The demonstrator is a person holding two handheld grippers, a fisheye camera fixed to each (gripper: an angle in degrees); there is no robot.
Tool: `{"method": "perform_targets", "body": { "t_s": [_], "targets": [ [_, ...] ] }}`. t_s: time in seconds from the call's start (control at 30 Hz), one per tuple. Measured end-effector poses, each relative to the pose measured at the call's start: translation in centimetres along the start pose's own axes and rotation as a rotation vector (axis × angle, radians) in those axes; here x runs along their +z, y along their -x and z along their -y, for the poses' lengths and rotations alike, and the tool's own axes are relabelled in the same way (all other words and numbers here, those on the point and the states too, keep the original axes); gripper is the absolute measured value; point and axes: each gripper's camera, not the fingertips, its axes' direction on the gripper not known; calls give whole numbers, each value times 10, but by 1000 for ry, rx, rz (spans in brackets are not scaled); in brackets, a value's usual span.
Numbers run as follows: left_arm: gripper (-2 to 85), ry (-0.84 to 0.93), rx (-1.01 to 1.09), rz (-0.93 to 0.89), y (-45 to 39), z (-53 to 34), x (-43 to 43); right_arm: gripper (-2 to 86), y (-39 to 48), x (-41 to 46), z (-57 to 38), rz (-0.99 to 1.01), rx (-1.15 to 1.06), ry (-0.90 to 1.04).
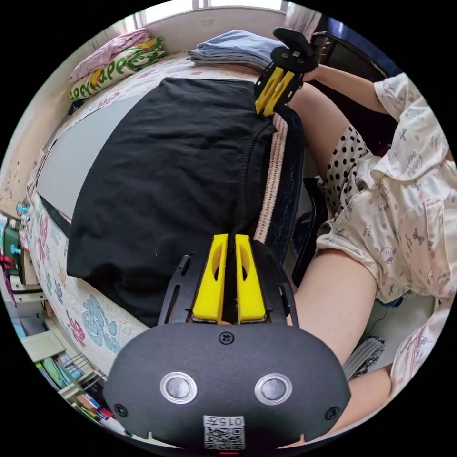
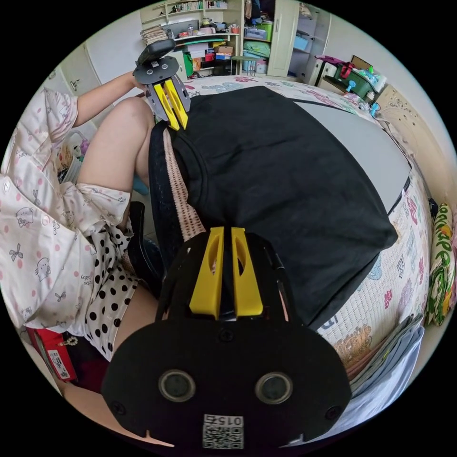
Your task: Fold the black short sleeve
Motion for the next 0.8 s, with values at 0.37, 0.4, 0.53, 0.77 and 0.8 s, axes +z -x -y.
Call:
{"method": "perform_targets", "body": {
  "t_s": [0.37,0.4,0.53,0.77,0.8],
  "targets": [
    [30,-343,-304,-351,6,-133,-17,79,-14,-118,24,96,264,-153],
    [20,-395,-328,-385,9,-140,-17,78,-20,-137,21,121,316,-206],
    [-5,-519,-474,-678,44,-141,43,73,-34,-219,22,147,452,-409],
    [-8,-435,-655,-811,49,-136,182,66,-69,-342,-16,297,765,-733],
    [-8,-419,-678,-883,47,-143,208,63,-75,-356,-33,339,826,-830]
  ]
}}
